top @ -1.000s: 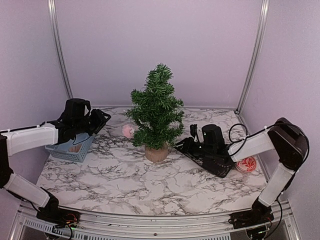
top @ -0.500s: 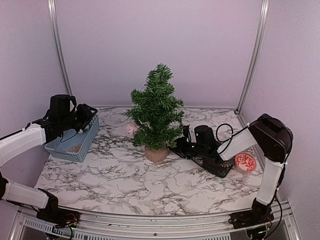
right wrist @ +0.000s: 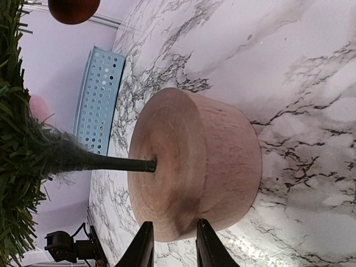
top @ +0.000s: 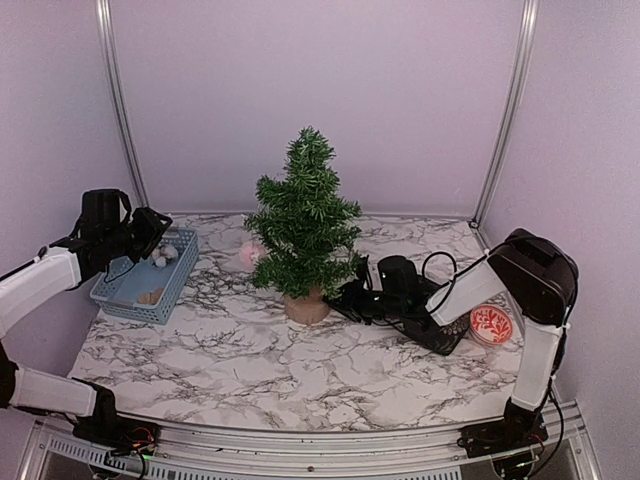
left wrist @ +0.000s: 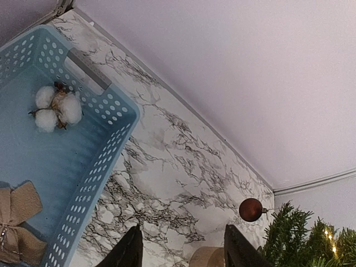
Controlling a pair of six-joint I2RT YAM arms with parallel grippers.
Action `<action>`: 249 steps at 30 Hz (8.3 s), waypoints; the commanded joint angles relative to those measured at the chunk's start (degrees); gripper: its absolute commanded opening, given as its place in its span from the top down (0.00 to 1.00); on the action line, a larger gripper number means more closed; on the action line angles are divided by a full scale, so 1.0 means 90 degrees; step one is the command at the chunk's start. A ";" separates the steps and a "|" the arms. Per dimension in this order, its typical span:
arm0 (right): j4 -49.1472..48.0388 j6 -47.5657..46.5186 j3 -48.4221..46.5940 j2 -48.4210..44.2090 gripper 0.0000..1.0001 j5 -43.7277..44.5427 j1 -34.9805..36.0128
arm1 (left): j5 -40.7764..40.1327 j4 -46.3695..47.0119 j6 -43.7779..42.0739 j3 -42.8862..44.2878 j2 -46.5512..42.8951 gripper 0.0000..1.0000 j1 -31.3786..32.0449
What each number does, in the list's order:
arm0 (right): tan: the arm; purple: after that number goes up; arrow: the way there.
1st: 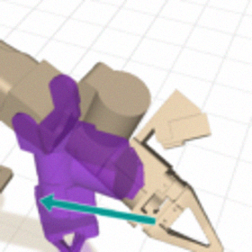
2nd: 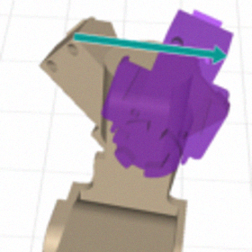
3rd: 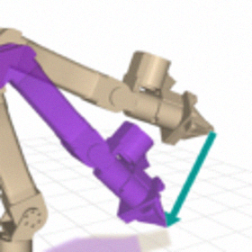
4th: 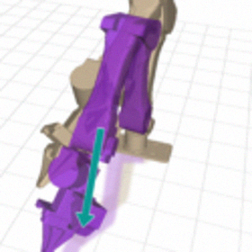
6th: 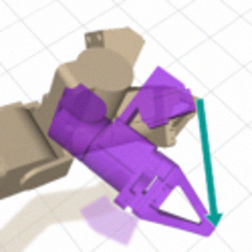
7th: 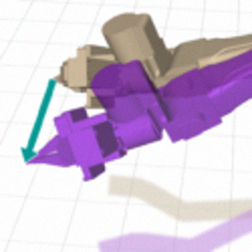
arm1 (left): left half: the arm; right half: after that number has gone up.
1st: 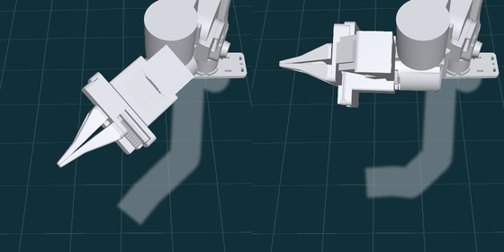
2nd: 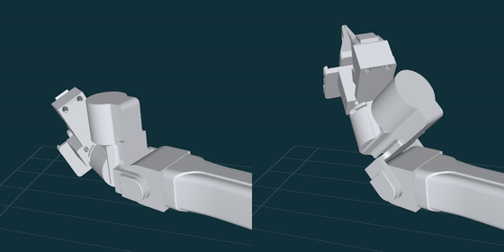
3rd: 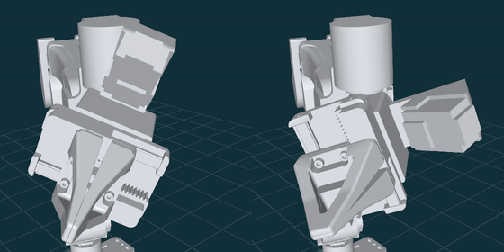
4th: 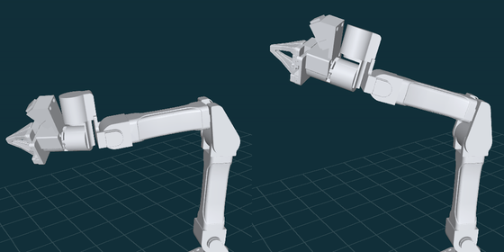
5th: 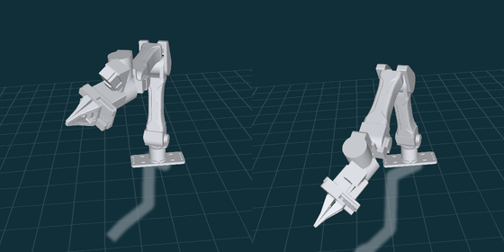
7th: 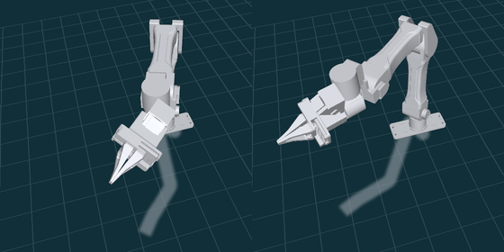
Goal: Decorate the small christmas tree
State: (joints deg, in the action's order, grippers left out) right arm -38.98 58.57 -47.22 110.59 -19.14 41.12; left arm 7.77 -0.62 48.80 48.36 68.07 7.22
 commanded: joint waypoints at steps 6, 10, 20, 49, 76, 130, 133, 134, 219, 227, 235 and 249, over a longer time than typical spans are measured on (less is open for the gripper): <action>-0.0354 0.0288 -0.0362 0.0215 0.74 0.0037 0.0445 | 0.0289 -0.0515 -0.0479 0.0295 0.0208 0.50 -0.0744; -0.0433 0.0352 -0.0364 0.0247 0.74 0.0012 0.0527 | 0.0382 -0.0740 -0.0773 0.0542 0.0587 0.50 -0.1117; 0.0015 -0.0042 -0.0187 -0.0471 0.73 0.0268 0.0533 | 0.0628 -0.1649 -0.1886 0.1623 0.2400 0.48 -0.1808; 0.2710 -0.1396 0.0553 -0.2979 0.71 0.1063 0.0525 | 0.0282 -0.2312 -0.3886 0.4671 0.5833 0.52 -0.1842; 0.3202 -0.1305 0.0517 -0.3357 0.70 0.1543 0.0530 | 0.0087 -0.2196 -0.3916 0.3669 0.4643 1.00 -0.1706; 0.3343 -0.2628 -0.0530 -0.3936 0.62 0.0643 0.0586 | -0.2170 -0.1104 -0.5877 0.2503 0.0983 1.00 0.5887; 0.3279 -0.2576 -0.0557 -0.3830 0.61 0.0627 0.0598 | -0.2654 -0.0887 -0.6145 0.2393 0.1084 1.00 0.5877; 0.3248 -0.2552 -0.0548 -0.3808 0.61 0.0623 0.0597 | -0.2764 -0.0783 -0.6231 0.2346 0.1088 1.00 0.5877; 0.0387 -0.0638 0.0210 -0.0949 0.66 0.0420 -0.0253 | -0.2759 -0.1161 -0.2244 -0.0660 -0.2360 0.39 0.3364; -0.0205 -0.0325 -0.0348 0.0027 0.67 0.0502 -0.0171 | -0.2285 -0.1855 -0.2005 -0.0561 -0.2311 0.39 0.2206; -0.0338 -0.0175 -0.0807 0.0638 0.67 0.0480 -0.0101 | -0.1408 -0.2404 -0.2027 -0.0108 -0.1578 0.39 0.0676; -0.0446 -0.0056 -0.0809 0.0886 0.72 0.0385 0.0303 | -0.0973 -0.2756 -0.2306 0.0308 -0.0218 0.39 -0.0989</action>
State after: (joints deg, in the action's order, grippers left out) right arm -41.36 57.34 -53.76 118.17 -15.00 42.13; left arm -2.98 -22.28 29.93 49.15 63.44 2.57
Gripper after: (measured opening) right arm 0.287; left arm 0.613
